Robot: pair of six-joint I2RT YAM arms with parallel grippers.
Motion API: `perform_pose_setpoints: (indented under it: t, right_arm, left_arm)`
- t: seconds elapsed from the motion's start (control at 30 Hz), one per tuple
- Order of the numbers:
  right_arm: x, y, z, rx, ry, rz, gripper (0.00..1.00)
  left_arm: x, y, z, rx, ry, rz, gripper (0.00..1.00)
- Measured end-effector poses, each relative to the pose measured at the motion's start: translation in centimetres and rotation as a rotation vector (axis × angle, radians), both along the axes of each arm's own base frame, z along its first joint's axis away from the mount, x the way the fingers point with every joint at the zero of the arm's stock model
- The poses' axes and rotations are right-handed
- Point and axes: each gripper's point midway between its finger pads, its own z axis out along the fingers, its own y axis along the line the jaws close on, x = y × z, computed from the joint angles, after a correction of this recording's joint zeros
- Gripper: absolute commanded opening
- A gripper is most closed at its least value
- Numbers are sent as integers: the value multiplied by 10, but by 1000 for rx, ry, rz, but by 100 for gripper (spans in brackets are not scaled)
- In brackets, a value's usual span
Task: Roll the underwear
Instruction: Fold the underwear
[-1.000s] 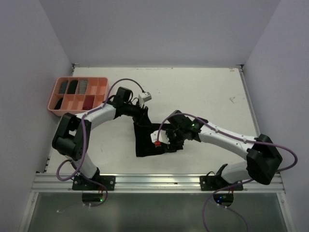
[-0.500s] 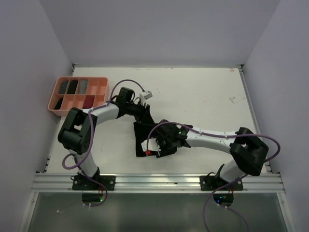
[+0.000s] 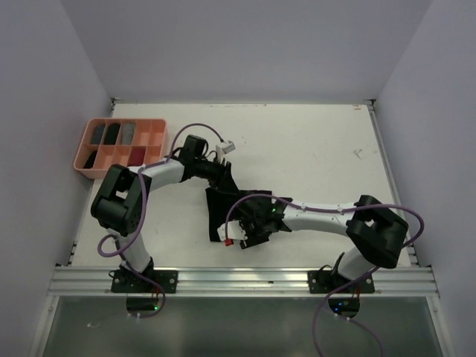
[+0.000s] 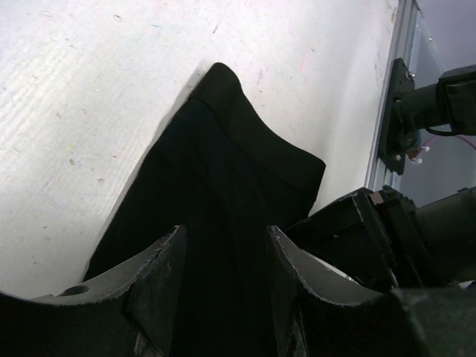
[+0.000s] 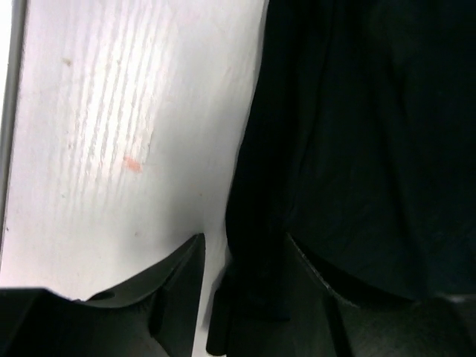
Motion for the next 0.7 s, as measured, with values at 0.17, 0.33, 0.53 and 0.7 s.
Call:
perform_pose_setpoints:
  t: [0.17, 0.33, 0.53, 0.7]
  right_arm:
    - [6, 10, 0, 27, -12, -6, 27]
    - [9, 16, -2, 38, -15, -15, 0]
    - [4, 15, 0, 39, 7, -6, 0]
    - [-12, 6, 5, 23, 69, 38, 0]
  left_arm:
    - [-11, -2, 3, -32, 40, -43, 51]
    - [-25, -1, -5, -43, 119, -81, 51]
    - [-25, -4, -13, -46, 185, -97, 51]
    - [-25, -6, -14, -57, 211, -108, 51]
